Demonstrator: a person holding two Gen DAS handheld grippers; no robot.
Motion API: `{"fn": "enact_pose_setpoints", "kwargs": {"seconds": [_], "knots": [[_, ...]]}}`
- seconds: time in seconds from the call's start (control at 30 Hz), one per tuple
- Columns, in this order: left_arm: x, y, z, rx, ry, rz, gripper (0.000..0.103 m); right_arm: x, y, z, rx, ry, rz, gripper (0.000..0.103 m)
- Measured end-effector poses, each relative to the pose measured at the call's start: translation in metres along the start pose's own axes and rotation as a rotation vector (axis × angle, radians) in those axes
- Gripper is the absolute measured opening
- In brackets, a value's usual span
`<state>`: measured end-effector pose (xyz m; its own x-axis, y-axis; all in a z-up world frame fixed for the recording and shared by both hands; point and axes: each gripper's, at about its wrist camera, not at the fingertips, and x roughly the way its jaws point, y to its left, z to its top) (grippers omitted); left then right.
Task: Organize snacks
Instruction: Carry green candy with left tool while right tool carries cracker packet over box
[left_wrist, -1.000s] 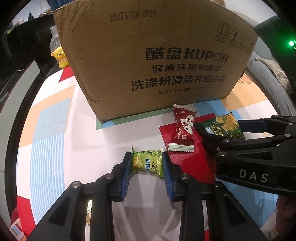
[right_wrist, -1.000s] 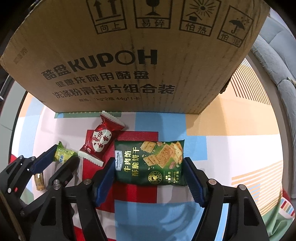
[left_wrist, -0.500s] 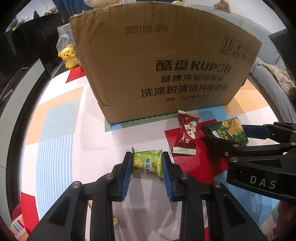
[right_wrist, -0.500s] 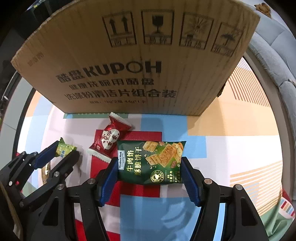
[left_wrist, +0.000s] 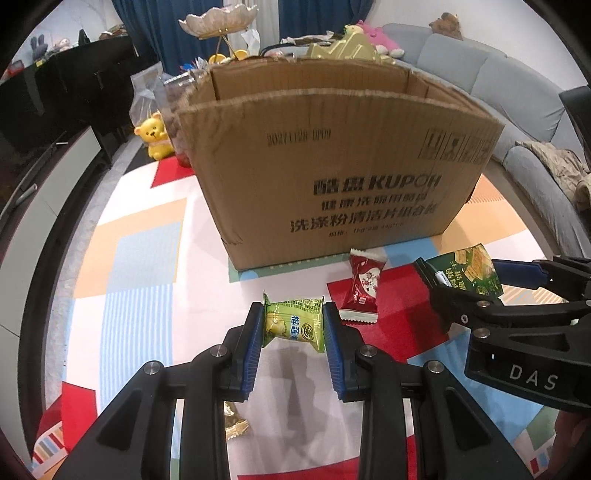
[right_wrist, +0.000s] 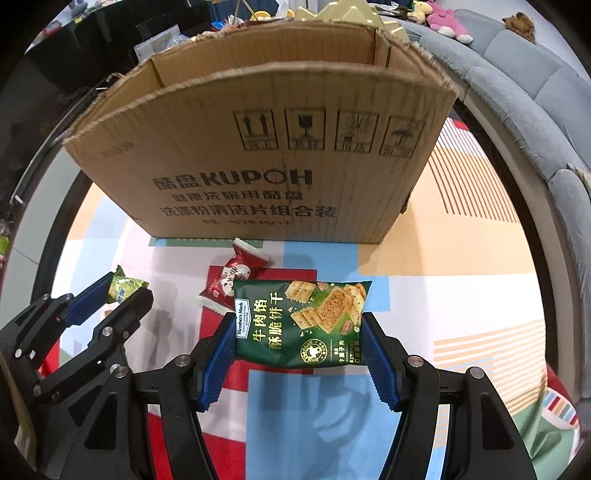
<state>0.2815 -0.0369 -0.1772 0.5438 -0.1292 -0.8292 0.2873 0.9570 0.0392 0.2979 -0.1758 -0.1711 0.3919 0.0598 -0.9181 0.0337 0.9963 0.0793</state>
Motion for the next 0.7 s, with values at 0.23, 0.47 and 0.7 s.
{"fn": "enact_pose_setpoints", "kwargs": {"seconds": [0.23, 0.47, 0.7], "knots": [[-0.026, -0.004, -0.001, -0.001, -0.033, 0.014, 0.032, -0.022, 0.001, -0.004, -0.011, -0.042, 0.009, 0.066], [-0.048, 0.0, 0.008, 0.001, -0.065, 0.028, 0.032, -0.042, 0.001, -0.009, -0.015, -0.073, 0.015, 0.066], [-0.066, -0.001, 0.015, -0.005, -0.092, 0.038, 0.032, -0.06, 0.0, -0.011, -0.02, -0.104, 0.024, 0.066]]}}
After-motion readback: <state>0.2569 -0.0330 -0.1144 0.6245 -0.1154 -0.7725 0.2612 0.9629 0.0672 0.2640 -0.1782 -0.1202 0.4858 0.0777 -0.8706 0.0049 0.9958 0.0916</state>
